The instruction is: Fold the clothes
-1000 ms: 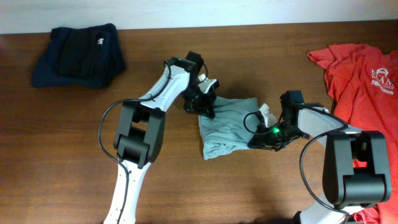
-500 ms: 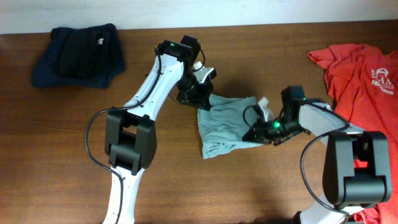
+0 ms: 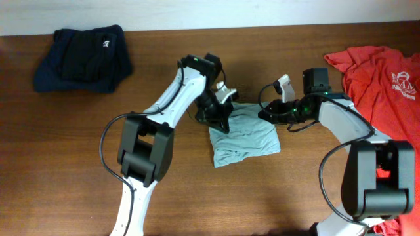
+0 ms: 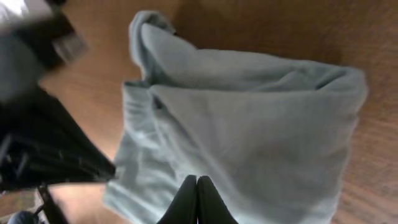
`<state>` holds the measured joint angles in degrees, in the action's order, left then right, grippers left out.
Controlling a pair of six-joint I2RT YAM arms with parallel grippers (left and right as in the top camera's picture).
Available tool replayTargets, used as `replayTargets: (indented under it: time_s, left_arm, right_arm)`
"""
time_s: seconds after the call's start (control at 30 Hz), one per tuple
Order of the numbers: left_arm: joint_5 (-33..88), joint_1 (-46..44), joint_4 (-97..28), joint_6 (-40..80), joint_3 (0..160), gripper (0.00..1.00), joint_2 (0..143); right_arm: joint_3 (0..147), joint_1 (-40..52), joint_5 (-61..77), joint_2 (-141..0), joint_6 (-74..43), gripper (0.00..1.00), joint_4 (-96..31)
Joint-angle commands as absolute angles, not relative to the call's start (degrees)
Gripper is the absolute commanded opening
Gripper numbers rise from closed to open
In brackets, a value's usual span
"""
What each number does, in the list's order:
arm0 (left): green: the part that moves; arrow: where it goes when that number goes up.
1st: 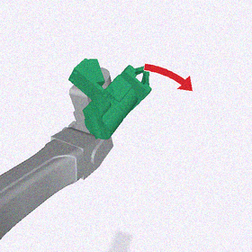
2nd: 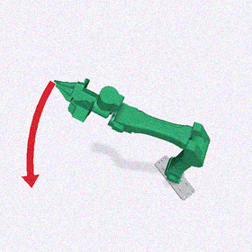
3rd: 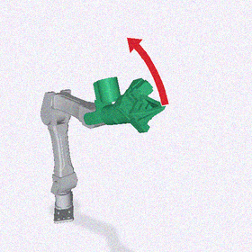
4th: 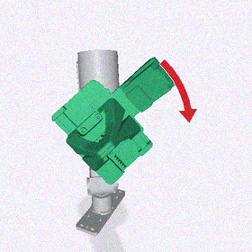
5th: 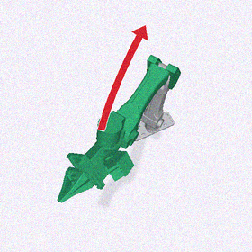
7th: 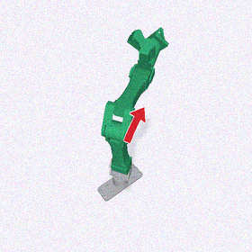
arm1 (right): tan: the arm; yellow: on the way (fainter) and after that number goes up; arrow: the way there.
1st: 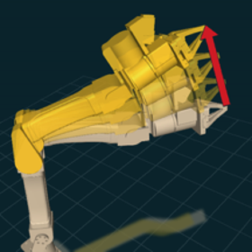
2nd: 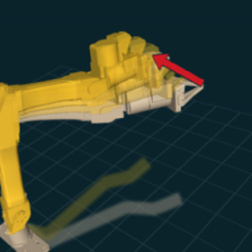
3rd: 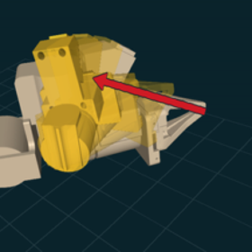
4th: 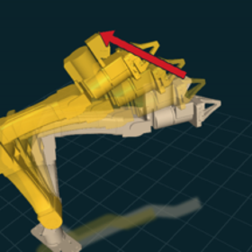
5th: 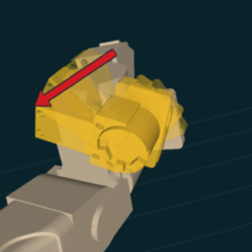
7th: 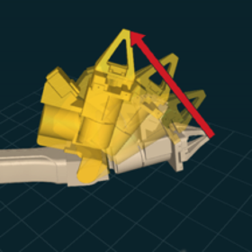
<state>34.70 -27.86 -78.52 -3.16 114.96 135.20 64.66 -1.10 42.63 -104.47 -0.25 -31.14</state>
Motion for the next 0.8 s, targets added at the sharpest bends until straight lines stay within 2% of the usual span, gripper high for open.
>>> replayTargets:
  time_s: [0.0,0.17,0.47,0.63,0.77]
  left_arm:
    - [35.8,-28.2,-77.4,-4.4,111.4,0.04,134.0]
    - [35.6,-28.2,-75.9,-4.4,106.4,0.04,134.0]
    - [35.6,-28.2,-69.1,-2.1,95.5,0.04,134.0]
    - [35.6,-28.2,-69.1,-1.9,97.2,0.04,132.6]
    - [34.2,-28.2,-69.2,-2.0,101.6,0.04,128.7]
  right_arm:
    - [65.1,-1.5,40.8,-108.5,-1.0,0.05,-28.7]
    - [65.2,-1.6,34.1,-114.1,-1.2,0.05,-24.5]
    - [65.7,-4.7,35.1,-115.8,-2.3,0.04,-24.2]
    - [65.9,-4.5,35.9,-115.8,-2.4,0.04,-23.9]
    - [68.2,-4.6,41.9,-114.9,-2.3,0.04,-25.4]
